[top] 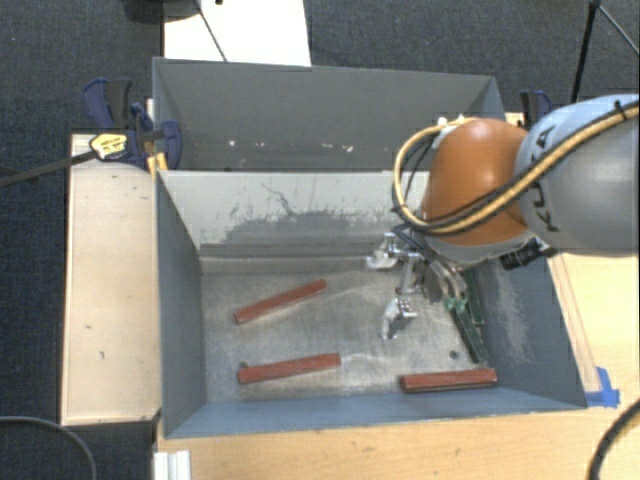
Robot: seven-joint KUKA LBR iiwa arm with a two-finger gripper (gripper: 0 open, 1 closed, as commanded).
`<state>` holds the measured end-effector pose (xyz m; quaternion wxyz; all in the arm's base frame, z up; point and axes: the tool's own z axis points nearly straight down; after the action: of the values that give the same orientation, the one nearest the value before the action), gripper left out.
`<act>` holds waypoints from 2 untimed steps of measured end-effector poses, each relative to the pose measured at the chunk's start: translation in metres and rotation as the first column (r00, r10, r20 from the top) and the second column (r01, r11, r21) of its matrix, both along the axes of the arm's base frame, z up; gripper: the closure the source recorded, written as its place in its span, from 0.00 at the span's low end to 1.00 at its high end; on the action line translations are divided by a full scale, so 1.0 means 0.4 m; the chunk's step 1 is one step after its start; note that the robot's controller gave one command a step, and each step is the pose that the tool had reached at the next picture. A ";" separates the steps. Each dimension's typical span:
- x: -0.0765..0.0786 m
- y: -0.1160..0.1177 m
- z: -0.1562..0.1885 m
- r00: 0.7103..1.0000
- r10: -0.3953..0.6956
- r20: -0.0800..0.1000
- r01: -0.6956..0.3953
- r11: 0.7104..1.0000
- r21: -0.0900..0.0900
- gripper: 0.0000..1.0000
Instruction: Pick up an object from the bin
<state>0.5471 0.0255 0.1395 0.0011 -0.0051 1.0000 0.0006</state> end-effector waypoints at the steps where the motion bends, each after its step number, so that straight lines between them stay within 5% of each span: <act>1: 0.000 0.000 0.000 1.000 0.000 0.000 0.000 1.000 0.000 0.00; 2: -0.060 0.028 -0.073 0.996 0.084 0.008 -0.084 0.996 -0.002 0.00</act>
Offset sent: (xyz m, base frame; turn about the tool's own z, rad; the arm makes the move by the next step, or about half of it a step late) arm -0.0575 0.0263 -0.0694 -0.1936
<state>0.5230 0.0366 0.1101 0.0053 -0.0470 0.9989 -0.0003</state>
